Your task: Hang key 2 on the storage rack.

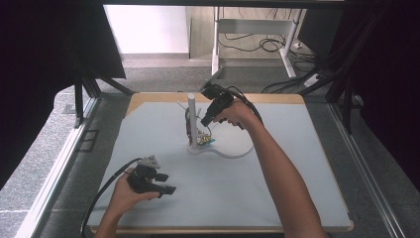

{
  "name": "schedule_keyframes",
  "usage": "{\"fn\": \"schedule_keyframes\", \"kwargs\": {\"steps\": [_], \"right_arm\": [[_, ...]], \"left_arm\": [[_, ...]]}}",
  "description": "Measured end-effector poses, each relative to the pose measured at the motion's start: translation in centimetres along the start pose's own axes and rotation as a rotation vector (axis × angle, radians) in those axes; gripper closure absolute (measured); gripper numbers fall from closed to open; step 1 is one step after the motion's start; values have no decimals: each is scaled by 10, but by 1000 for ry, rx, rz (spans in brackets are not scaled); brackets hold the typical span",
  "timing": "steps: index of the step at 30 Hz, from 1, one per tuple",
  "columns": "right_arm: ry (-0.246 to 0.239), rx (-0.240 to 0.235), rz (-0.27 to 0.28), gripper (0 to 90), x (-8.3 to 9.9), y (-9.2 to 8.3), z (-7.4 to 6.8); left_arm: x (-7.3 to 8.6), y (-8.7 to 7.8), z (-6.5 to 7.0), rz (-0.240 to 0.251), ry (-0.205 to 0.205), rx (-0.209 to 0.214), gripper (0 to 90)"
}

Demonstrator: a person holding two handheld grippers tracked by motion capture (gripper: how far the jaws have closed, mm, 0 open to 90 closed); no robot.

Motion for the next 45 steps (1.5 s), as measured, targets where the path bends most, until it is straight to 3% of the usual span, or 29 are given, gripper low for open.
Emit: {"fn": "schedule_keyframes", "kwargs": {"steps": [14, 19, 24, 30, 38, 45], "right_arm": [[-38, -20, -13, 805, 5, 1, -6], [-59, -26, -1, 711, 9, -3, -9], [-54, -2, 51, 602, 10, -12, -10], [-48, 21, 117, 566, 14, -30, -11], [-49, 34, 175, 554, 40, -50, -10], [-45, 45, 231, 547, 81, -60, -4]], "left_arm": [[1, 2, 0, -5, -1, 1, 391], [1, 2, 0, -7, -1, 0, 391], [1, 3, 0, -8, -2, 1, 391], [1, 3, 1, -11, 0, -1, 391], [2, 5, 1, -21, -1, -5, 391], [2, 5, 0, -26, 2, -13, 390]]}}
Point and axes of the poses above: each handheld gripper's, and its own axes: y roughly forward along the jaws, x roughly out of its underside, z roughly to its right, the point moved 8 cm from there along y, roughly forward along the jaws, and after that the axes turned 2 degrees about -z, right-handed, at the moved point
